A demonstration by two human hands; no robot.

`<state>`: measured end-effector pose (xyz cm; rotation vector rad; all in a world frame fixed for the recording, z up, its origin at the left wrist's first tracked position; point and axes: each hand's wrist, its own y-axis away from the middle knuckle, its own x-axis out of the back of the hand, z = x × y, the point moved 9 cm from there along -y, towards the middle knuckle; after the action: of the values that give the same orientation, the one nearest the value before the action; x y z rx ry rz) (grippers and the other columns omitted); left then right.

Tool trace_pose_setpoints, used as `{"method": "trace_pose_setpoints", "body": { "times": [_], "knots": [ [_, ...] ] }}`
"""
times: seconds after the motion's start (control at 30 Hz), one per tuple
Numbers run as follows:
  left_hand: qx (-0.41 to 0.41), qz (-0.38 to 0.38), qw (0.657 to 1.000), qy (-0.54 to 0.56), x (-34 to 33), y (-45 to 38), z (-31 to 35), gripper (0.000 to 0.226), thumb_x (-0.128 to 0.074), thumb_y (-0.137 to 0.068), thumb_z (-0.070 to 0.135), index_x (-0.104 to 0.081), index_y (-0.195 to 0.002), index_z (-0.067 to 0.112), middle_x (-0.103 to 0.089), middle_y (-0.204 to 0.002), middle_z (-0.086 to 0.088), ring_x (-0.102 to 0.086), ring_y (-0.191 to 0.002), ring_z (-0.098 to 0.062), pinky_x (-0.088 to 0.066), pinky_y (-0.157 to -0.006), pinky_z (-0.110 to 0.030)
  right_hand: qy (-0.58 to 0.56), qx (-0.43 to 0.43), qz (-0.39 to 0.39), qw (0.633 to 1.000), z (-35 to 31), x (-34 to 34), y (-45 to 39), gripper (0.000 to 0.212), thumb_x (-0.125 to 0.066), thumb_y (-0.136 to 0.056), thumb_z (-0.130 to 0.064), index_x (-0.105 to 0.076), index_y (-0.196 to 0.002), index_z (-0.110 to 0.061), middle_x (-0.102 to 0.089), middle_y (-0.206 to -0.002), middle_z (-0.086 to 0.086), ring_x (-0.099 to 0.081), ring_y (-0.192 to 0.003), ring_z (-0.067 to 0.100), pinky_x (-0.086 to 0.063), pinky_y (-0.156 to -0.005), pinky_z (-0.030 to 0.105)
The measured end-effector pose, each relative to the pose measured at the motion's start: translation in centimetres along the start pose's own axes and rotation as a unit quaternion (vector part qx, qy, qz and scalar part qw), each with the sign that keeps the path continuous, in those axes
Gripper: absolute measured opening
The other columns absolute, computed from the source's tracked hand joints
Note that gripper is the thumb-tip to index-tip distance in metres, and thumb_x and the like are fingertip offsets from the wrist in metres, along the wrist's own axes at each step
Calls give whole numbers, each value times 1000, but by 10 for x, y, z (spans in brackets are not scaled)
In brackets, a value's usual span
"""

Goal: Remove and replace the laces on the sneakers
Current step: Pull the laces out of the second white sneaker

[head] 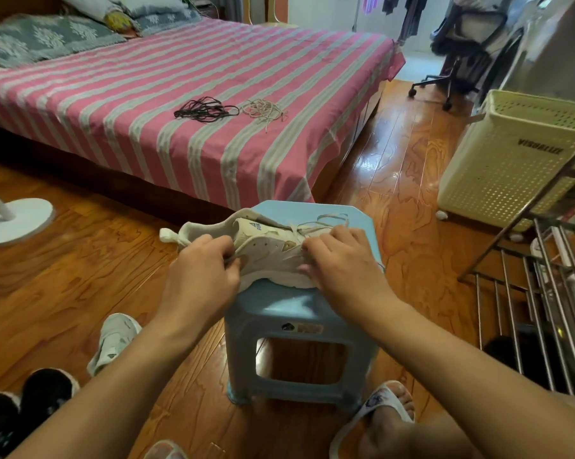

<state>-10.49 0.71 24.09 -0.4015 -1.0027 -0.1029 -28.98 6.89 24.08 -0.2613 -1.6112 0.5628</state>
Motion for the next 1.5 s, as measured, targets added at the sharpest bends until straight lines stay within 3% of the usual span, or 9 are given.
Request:
{"method": "trace_pose_setpoints", "body": {
  "times": [0.1, 0.27, 0.37, 0.53, 0.8, 0.97, 1.23, 1.37, 1.5],
  "knots": [
    [1, 6, 1000, 3, 1, 0, 0, 22, -66, -96, 29, -54, -78, 29, -49, -82, 12, -56, -72, -10, -57, -60, -38, 3, -7, 45, 999, 11, -2, -1, 12, -69, -89, -11, -60, -81, -13, -62, -78, 4, -49, -80, 28, -38, -74, 41],
    [-4, 3, 1000, 6, -1, -1, 1, 24, -67, -95, 31, -53, -76, 30, -50, -81, 10, -56, -71, -11, -55, -59, -39, 6, -67, -9, 998, 17, -12, 5, 28, -58, -91, -45, -62, -85, -17, -62, -83, 0, -52, -84, 26, -44, -76, 44],
    [-26, -13, 999, 21, -6, 0, 9, 19, -68, -95, 30, -57, -80, 30, -51, -84, 11, -57, -74, -11, -58, -60, -41, -23, -98, 10, 995, 27, -11, -8, 17, -63, -93, -30, -60, -81, -17, -63, -82, 1, -49, -80, 26, -44, -72, 45],
    [-15, 18, 1000, 4, -1, -10, -1, 21, -66, -95, 29, -56, -78, 24, -50, -81, 8, -58, -70, -17, -58, -59, -44, 71, 10, -18, 997, 25, -9, -2, 8, -63, -87, -8, -60, -86, -15, -62, -85, 4, -50, -84, 28, -38, -73, 41],
    [-13, 99, 994, -36, 42, -16, -22, 21, -66, -92, 12, -53, -76, 15, -46, -78, 1, -46, -70, -20, -39, -53, -32, 192, -275, -148, 930, 149, 26, 38, 18, -58, -94, -30, -63, -104, -16, -63, -106, 9, -53, -108, 35, -44, -85, 44],
    [-56, 99, 993, -22, 36, 1, 7, 16, -68, -89, 10, -57, -78, 14, -44, -79, 5, -46, -69, -21, -29, -54, -29, -60, -93, -51, 993, 34, 20, -15, 37, -72, -87, -38, -62, -116, -17, -60, -109, 2, -50, -104, 23, -43, -91, 38],
    [-49, 134, 990, 2, 43, 1, -6, 24, -67, -90, 6, -51, -78, 19, -45, -78, 4, -43, -68, -16, -26, -53, -22, -22, -29, 63, 997, 6, 34, -9, 12, -68, -87, -2, -61, -81, -10, -54, -78, 4, -44, -74, 20, -39, -56, 36],
    [-1, 174, 984, -35, 67, -14, -44, 13, -62, -90, 5, -57, -81, 12, -48, -83, -1, -46, -74, -23, -33, -60, -33, 35, -152, -150, 976, 58, 11, 23, 21, -69, -84, -7, -61, -76, -24, -54, -77, -7, -48, -76, 15, -42, -60, 30],
    [-37, 204, 978, -34, 84, -11, -48, 7, -64, -92, 4, -63, -84, 5, -47, -83, -3, -45, -72, -21, -33, -56, -33, -40, -102, -394, 913, 42, -8, 44, 14, -64, -95, -37, -74, -104, -32, -64, -95, -15, -56, -82, 3, -42, -67, 18]
  ]
}}
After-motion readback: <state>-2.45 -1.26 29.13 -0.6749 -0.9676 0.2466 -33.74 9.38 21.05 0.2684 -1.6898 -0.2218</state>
